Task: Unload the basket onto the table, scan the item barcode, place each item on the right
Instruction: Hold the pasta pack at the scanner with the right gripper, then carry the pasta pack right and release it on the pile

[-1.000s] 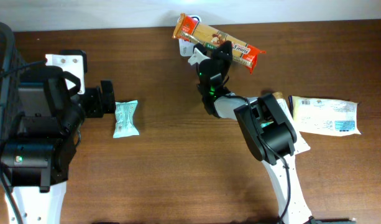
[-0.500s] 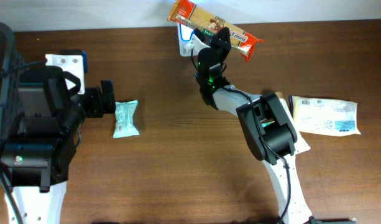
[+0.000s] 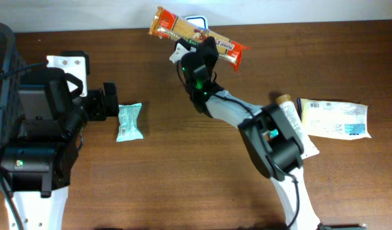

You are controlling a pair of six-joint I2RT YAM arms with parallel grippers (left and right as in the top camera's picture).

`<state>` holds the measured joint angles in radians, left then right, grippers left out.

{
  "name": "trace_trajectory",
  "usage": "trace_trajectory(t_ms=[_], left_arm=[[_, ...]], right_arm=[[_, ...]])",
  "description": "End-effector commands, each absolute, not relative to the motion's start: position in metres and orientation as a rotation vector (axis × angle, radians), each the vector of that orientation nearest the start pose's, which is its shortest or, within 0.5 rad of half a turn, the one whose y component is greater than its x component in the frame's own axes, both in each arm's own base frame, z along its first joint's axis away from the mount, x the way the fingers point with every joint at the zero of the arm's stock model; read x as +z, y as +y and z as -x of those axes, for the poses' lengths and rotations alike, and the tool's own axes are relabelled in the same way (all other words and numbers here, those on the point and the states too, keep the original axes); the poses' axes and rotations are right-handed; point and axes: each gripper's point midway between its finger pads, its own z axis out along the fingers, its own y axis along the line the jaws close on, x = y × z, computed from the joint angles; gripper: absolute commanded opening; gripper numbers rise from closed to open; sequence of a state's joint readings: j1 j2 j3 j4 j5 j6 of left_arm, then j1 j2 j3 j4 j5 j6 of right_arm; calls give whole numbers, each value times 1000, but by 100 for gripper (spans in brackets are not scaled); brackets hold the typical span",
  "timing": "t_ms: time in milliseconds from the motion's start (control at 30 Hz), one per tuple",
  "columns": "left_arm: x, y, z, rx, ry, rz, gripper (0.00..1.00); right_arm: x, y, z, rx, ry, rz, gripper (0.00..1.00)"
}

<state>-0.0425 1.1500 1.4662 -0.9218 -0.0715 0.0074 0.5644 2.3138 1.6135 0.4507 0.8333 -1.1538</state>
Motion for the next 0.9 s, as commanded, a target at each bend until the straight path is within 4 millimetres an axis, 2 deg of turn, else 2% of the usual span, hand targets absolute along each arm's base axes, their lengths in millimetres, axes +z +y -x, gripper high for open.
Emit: trace_trajectory(t_ms=[0,67,200,267,300,333,367,400,433,467,533,600,633,733,800,867], left_arm=[[353,0,-327,73,2161,-20,99],[353,0,-327,73,2161,-19,99],[353,0,-327,73,2161,-20,99],[353,0,-327,73,2161,-20,99],[353,0,-327,73,2161,-20,99],[353,0,-327,73,2161,-20,99],[353,0,-327,73,2161,-19,99],[353,0,-327,73,2161,-19,99],[353,0,-327,73,2161,-19,99],[353,0,-327,73,2161,-19,99],[353,0,-327,73,2161,-19,99],[353,0,-327,73,2161,-19,99],[353,0,-327,73,2161,-20,99],[353,0,-327,73,2161,-19,99],[353,0,-327,73,2161,-19,99],[353,0,-327,73,2161,-20,99]], right_arm=[[275,239,-549,-803,1637,685,4],[282,247,-520,-580,1745,708,4],[299,257,-440,106,2002,684,4],[304,242,-413,277,2110,615,4],[306,221,-399,327,2188,532,4],[302,193,-388,325,2278,436,4],[293,158,-378,277,2368,367,4],[288,143,-374,255,2410,334,4],[277,115,-368,204,2491,262,4],[255,67,-357,78,2627,135,4],[217,-10,-327,-179,2858,-89,4],[195,-60,-309,-428,2962,-202,4],[181,-78,-306,-535,3008,-156,4],[143,-90,-320,-578,3105,14,4],[110,-112,-332,-792,3151,46,5],[93,-124,-331,-938,3194,83,4]])
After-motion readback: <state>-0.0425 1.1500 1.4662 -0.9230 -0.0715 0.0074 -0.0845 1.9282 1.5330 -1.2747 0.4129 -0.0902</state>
